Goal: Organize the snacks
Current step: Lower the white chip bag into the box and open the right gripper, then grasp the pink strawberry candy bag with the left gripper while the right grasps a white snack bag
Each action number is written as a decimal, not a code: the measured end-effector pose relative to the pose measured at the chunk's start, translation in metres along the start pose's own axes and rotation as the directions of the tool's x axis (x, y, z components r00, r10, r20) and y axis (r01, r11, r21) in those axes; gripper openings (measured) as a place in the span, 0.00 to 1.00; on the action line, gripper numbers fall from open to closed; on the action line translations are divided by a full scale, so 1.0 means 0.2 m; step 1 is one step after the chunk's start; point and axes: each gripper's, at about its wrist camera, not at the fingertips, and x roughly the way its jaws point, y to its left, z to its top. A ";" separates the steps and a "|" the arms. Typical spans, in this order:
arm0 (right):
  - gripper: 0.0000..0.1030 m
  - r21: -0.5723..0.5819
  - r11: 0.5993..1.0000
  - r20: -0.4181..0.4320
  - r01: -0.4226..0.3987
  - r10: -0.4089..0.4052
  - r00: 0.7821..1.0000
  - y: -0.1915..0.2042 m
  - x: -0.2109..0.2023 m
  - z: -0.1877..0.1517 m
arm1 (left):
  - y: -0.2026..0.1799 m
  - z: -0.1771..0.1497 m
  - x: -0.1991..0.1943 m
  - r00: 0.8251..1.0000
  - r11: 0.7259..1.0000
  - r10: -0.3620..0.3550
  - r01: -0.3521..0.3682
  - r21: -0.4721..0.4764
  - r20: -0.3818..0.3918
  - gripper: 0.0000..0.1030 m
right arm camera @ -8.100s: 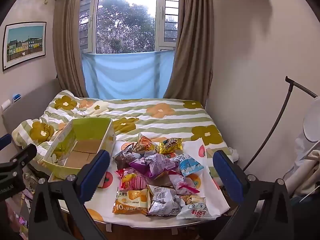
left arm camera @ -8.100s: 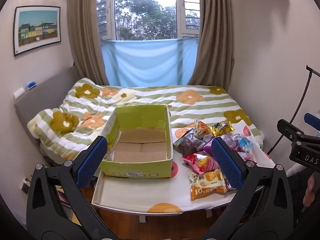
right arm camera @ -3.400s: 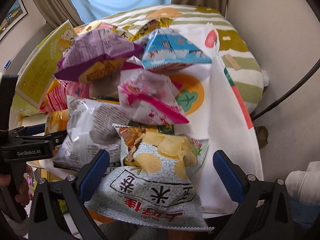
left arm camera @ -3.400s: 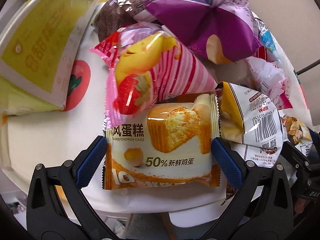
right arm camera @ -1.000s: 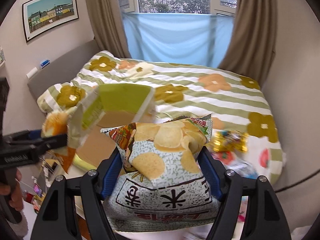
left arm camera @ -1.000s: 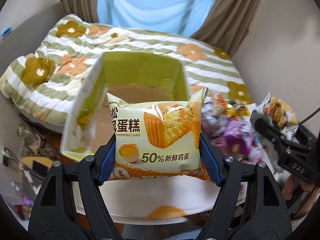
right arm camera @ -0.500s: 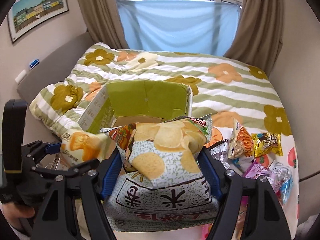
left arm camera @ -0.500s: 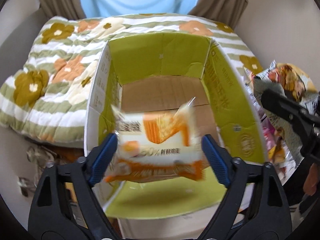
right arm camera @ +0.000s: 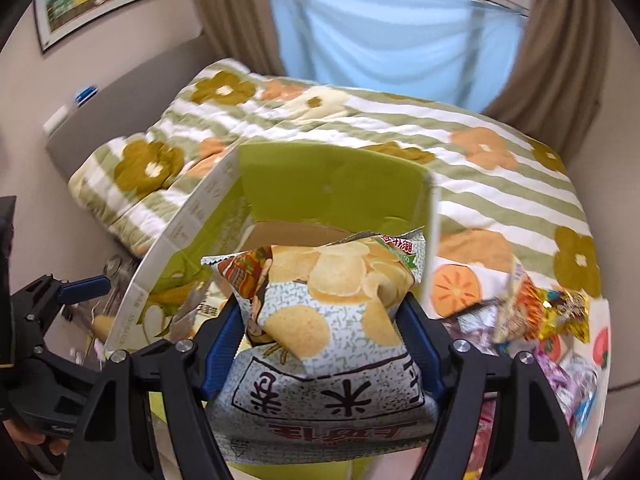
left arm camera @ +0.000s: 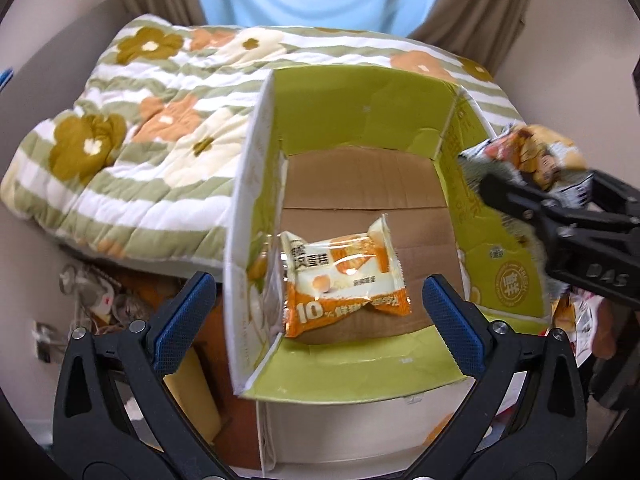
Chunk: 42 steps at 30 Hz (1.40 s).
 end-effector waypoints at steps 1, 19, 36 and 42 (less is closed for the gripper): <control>0.69 -0.007 1.000 -0.006 -0.008 0.008 1.000 0.01 0.02 0.01 | 0.01 0.00 -0.01 1.000 1.000 0.002 -0.002 -0.008 0.005 0.99; 1.00 -0.010 0.998 -0.025 -0.064 0.064 0.998 0.00 0.10 -0.06 | 0.07 -0.08 -0.05 1.000 0.997 0.004 -0.004 -0.077 0.001 0.99; 1.00 0.104 0.994 0.118 -0.018 0.006 0.993 -0.06 -0.40 -0.21 | -0.21 -0.14 -0.36 0.978 0.989 -0.136 0.125 0.073 0.159 0.99; 1.00 0.203 0.978 0.136 0.050 -0.079 0.988 -0.27 -0.59 -0.35 | -0.42 -0.18 -0.38 0.967 0.974 -0.202 0.182 0.134 0.155 0.99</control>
